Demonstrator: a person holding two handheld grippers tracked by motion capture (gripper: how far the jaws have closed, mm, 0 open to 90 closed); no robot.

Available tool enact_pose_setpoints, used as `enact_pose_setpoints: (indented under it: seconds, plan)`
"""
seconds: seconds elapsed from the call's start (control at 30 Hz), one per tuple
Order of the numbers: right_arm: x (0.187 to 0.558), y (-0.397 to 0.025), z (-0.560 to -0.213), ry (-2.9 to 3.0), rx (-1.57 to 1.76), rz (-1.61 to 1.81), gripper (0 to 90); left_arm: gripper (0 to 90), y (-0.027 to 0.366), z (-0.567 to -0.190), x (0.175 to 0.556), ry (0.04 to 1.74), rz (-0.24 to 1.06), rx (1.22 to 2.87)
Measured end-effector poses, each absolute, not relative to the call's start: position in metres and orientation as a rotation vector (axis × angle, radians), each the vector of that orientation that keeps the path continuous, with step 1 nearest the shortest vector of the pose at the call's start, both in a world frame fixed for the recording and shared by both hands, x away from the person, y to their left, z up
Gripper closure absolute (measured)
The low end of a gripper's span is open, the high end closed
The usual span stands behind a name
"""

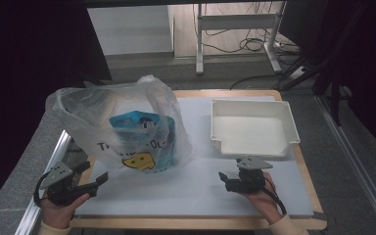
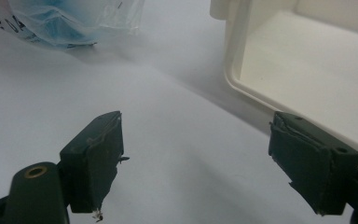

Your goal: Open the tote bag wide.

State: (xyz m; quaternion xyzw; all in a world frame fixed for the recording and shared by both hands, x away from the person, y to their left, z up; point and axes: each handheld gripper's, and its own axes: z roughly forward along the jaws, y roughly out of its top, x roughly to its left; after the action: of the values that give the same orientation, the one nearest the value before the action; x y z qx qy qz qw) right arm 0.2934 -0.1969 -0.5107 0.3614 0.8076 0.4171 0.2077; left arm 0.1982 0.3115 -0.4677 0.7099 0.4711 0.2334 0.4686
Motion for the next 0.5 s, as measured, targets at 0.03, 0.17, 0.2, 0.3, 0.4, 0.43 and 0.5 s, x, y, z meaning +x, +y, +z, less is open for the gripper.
enact_pose_setpoints:
  seconds: [0.03,0.17,0.2,0.3,0.4,0.43,0.5]
  plan:
    - [0.293,-0.197,-0.511,2.25,1.006,1.158,17.9,20.5,0.311,-0.467,0.198,1.155,0.571,1.739]
    - [0.293,-0.197,-0.511,2.249,1.009,1.157,17.9,20.7,0.312,-0.463,0.198,1.157,0.57,1.728]
    - [0.294,-0.197,-0.511,2.248,1.011,1.154,17.9,20.7,0.312,-0.462,0.198,1.156,0.571,1.727]
    - [0.294,-0.198,-0.511,2.246,1.015,1.153,17.9,20.7,0.314,-0.457,0.199,1.157,0.575,1.712]
    - [0.294,-0.198,-0.511,2.243,1.02,1.151,17.9,20.9,0.317,-0.453,0.198,1.169,0.579,1.697]
    - [0.294,-0.198,-0.511,2.243,1.021,1.15,17.9,21.0,0.318,-0.452,0.198,1.172,0.582,1.692]
    - [0.294,-0.198,-0.51,2.243,1.021,1.149,17.9,21.1,0.32,-0.449,0.198,1.175,0.586,1.682]
